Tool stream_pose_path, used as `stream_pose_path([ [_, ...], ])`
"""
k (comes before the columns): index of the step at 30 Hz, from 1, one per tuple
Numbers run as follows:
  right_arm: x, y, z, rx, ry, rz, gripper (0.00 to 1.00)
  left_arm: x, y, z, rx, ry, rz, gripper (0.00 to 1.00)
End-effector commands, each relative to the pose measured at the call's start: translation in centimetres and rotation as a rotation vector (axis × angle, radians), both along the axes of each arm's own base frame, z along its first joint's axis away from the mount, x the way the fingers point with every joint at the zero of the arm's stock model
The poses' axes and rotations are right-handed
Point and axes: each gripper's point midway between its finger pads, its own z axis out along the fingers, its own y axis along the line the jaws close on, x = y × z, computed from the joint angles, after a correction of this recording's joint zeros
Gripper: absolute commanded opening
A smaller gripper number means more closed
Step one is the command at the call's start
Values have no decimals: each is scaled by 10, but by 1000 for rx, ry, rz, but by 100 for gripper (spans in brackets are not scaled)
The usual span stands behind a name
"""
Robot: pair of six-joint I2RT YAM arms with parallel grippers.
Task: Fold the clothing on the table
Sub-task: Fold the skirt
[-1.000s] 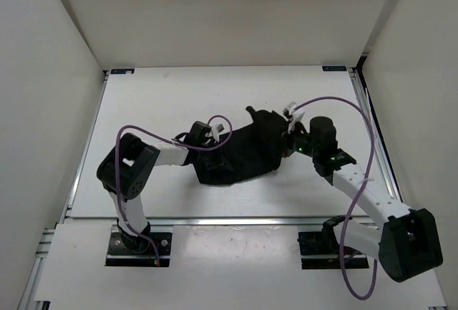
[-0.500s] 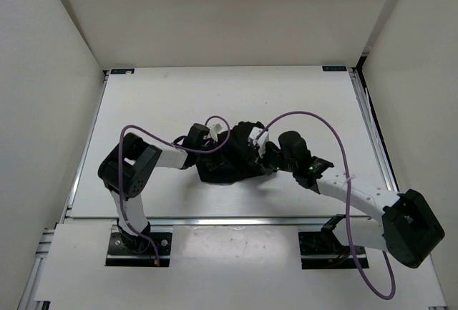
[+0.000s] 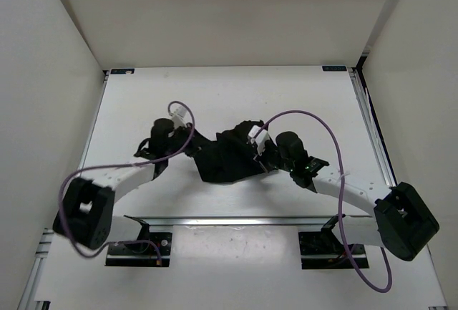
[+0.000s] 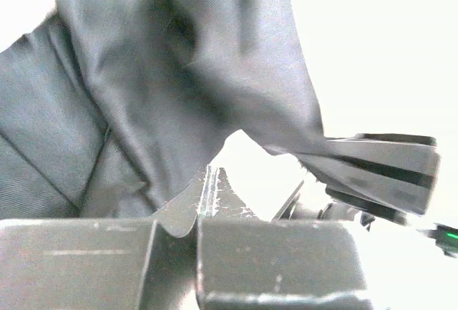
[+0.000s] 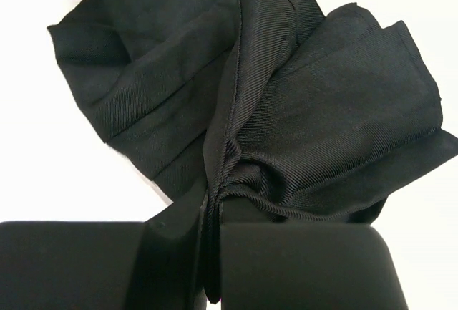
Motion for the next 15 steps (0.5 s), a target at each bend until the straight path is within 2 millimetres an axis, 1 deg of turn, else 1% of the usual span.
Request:
stream_pose_path([
  [1, 13, 2, 13, 32, -72, -34, 0, 0, 37, 16, 26, -89, 116, 0],
  [2, 14, 6, 19, 43, -79, -26, 0, -9, 50, -2, 56, -40, 139, 0],
  [4, 18, 6, 23, 46, -87, -40, 0, -28, 64, -37, 113, 33, 141, 0],
  [6, 17, 11, 28, 55, -91, -30, 0, -40, 73, -61, 161, 75, 158, 0],
  [7, 17, 15, 31, 58, -98, -20, 0, -46, 76, -71, 165, 95, 165, 0],
  [8, 21, 14, 35, 61, -107, -31, 0, -45, 78, -73, 169, 88, 176, 0],
  [9, 22, 16, 37, 60, -115, -32, 0, -49, 79, -83, 186, 110, 175, 0],
  [10, 22, 16, 38, 59, -118, -35, 1, -50, 81, -88, 197, 124, 183, 0],
  [11, 24, 19, 43, 69, -124, -40, 0, -52, 82, -96, 217, 151, 184, 0],
  [12, 25, 21, 43, 61, -129, -34, 0, -54, 82, -103, 223, 170, 173, 0],
  [13, 25, 23, 44, 60, -131, -30, 0, -54, 81, -104, 230, 170, 165, 0],
  [14, 27, 24, 48, 65, -140, -38, 0, -58, 77, -110, 241, 193, 146, 0],
  [15, 28, 26, 51, 65, -149, -42, 0, -57, 76, -114, 248, 206, 139, 0],
])
